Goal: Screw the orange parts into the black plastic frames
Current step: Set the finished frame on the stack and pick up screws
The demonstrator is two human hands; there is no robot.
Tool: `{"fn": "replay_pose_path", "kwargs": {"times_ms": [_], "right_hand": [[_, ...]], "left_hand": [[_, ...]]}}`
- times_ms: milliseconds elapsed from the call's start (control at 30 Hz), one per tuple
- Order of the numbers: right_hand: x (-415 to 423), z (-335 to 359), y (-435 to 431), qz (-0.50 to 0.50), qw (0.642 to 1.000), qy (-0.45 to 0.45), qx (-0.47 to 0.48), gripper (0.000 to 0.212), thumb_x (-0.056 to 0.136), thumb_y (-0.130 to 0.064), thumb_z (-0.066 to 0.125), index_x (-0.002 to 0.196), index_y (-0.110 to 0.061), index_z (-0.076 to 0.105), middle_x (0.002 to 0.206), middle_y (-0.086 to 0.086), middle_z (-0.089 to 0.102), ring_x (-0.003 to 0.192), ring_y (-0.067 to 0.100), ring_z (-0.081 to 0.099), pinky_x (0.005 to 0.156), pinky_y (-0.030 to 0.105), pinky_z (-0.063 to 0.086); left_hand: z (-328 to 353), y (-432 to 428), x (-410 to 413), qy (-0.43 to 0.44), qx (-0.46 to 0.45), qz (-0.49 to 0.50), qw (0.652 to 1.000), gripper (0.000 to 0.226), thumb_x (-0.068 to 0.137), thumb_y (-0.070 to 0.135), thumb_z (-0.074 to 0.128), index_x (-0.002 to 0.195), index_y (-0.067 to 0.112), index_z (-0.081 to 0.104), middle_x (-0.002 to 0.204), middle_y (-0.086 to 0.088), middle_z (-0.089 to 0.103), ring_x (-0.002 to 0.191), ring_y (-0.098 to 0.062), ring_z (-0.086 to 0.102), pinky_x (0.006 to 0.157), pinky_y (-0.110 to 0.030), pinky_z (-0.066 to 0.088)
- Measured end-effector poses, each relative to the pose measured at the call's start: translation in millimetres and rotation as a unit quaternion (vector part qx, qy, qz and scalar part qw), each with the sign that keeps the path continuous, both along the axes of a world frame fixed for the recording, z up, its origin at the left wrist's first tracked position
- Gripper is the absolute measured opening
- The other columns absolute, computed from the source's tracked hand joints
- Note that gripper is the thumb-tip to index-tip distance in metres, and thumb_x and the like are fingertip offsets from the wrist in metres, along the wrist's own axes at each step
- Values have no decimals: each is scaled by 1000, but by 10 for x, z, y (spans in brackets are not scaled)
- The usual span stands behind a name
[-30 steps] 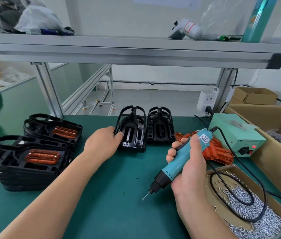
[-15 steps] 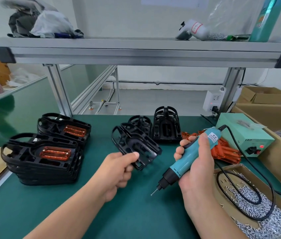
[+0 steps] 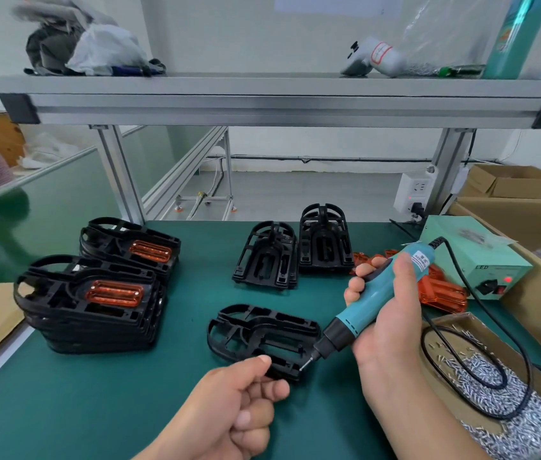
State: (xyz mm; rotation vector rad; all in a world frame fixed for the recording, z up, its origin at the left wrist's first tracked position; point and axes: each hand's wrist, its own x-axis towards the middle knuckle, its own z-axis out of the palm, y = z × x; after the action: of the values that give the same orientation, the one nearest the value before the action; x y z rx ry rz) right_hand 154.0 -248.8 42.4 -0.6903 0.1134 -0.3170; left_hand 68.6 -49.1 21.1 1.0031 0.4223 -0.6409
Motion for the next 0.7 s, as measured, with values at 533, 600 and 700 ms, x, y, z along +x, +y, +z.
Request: {"fn": "replay_pose_path", "kwargs": {"times_ms": [533, 600, 700], "right_hand": [[-2, 87, -90, -27, 999, 0, 23, 31, 104, -47, 62, 99, -16, 58, 82, 3, 64, 62, 15, 57, 55, 23, 49], [-36, 153, -105, -46, 998, 5, 31, 31, 106, -47, 59, 98, -17, 57, 81, 2, 63, 63, 15, 56, 55, 23, 48], [-162, 281, -112, -70, 997, 7, 3, 30, 108, -50, 52, 96, -24, 60, 79, -6, 68, 68, 11, 61, 63, 24, 51]], "left_hand": [[98, -20, -230, -112, 97, -221, 964, 47, 81, 44, 77, 112, 10, 80, 78, -7, 65, 61, -16, 50, 59, -24, 37], [162, -39, -188, -189, 172, -232, 938, 39, 84, 50, 72, 111, 22, 79, 73, 0, 62, 58, -14, 44, 56, -25, 33], [179, -39, -29, -303, 325, -186, 876, 32, 82, 58, 65, 105, 39, 77, 66, 12, 62, 56, -5, 49, 54, -17, 40]]}}
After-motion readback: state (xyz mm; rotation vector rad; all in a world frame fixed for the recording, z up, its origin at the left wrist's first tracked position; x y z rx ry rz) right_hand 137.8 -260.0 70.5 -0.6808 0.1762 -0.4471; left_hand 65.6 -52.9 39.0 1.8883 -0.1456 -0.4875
